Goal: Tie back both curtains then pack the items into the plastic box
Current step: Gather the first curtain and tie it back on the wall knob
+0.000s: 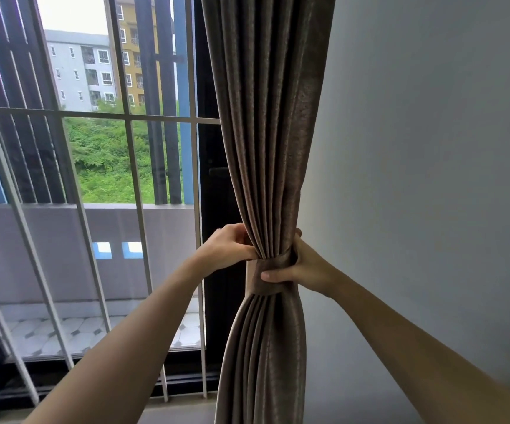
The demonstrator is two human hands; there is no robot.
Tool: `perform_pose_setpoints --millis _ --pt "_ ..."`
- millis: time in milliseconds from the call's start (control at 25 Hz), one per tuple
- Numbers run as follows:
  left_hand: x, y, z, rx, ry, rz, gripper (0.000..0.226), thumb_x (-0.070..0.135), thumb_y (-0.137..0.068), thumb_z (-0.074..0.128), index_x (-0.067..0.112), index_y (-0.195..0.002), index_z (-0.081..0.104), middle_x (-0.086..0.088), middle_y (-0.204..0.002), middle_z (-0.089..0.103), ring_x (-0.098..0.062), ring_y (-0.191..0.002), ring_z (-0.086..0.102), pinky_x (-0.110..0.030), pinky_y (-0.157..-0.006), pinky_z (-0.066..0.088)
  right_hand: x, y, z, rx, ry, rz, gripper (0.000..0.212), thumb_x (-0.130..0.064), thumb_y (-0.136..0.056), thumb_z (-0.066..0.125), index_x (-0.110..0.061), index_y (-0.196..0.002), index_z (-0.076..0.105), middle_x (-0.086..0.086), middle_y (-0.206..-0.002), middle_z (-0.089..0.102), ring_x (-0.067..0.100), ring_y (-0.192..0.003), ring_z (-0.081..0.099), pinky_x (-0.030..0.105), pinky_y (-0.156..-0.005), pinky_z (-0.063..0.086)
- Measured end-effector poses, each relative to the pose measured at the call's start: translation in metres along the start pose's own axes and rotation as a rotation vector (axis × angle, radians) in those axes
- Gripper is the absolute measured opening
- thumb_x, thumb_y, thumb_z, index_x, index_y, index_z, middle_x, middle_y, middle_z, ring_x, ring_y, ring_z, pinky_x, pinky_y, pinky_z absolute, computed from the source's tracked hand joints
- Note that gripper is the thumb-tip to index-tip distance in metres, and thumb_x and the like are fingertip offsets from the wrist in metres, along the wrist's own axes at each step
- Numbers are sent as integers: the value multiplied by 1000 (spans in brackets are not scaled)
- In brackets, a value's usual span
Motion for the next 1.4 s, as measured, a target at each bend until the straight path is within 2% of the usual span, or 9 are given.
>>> perform_pose_setpoints --millis 200,320,520,680,920,1080,1160,1240,1400 --pt "9 6 -7 205 -156 155 22 26 -61 81 22 -79 68 9 -94 58 -8 -84 60 -24 -75 52 3 -4 3 -16 -21 -2 70 -13 -71 80 -20 -131 43 -1 -118 60 14 -109 59 30 -94 51" --pt "10 12 -7 145 -119 164 21 10 -72 76 27 -74 64 5 -74 67 -5 -67 63 -18 -65 50 6 -6 1 -14 -23 2 73 -16 -71 80 -20 -132 41 0 -121 59 16 -111 58 33 -94 51" --pt "7 11 -18 73 -164 27 28 21 -72 73 43 -81 57 -10 -84 70 -21 -74 64 -31 -73 55 7 -7 2 -13 -33 -14 74 -15 -72 79 -22 -133 39 -4 -120 57 13 -109 58 25 -90 53" --pt "11 10 -29 -29 -71 -19 13 32 -59 68 33 -72 71 -5 -77 69 -10 -69 60 -26 -73 47 4 -10 4 -4 -17 -26 75 -13 -73 78 -24 -133 35 -13 -114 55 8 -105 57 22 -89 52" --pt "7 -3 -36 -108 234 -112 17 6 -77 65 21 -79 71 2 -81 72 -13 -77 67 -25 -75 53 5 -12 2 -17 -24 -25 74 -11 -73 77 -30 -130 33 -17 -112 53 5 -102 56 13 -81 52" --pt "12 -17 -31 83 -246 68 10 2 -81 67 9 -83 61 8 -71 61 -5 -66 57 -14 -67 46 6 -15 -1 -43 -16 -19 81 -12 -72 79 -27 -135 31 -15 -117 52 10 -110 55 26 -93 51" --pt "10 -25 -30 205 -529 184 10 10 -80 70 5 -82 61 4 -71 52 -13 -66 49 -26 -70 50 7 -17 -1 -47 -16 -26 84 -12 -71 80 -25 -137 30 -11 -121 52 12 -112 55 29 -94 51" --pt "3 -27 -29 143 -419 193 11 9 -77 73 10 -80 63 3 -75 54 -16 -71 51 -40 -78 52 12 -18 1 -26 2 -39 88 -19 -68 83 -25 -137 29 -8 -123 52 12 -112 56 29 -93 52" --pt "-15 -21 -26 13 -304 91 10 19 -77 74 19 -86 71 4 -79 69 -6 -74 62 -23 -75 49 34 -15 10 43 15 7 78 -34 -70 81 -29 -133 35 -8 -119 58 11 -105 60 31 -92 53"
Point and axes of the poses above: each hand's wrist, its own y-axis away from the middle knuckle, its own z-axis out of the palm, x = y × z, the point moved 2 cm from there along -y, towards the middle knuckle
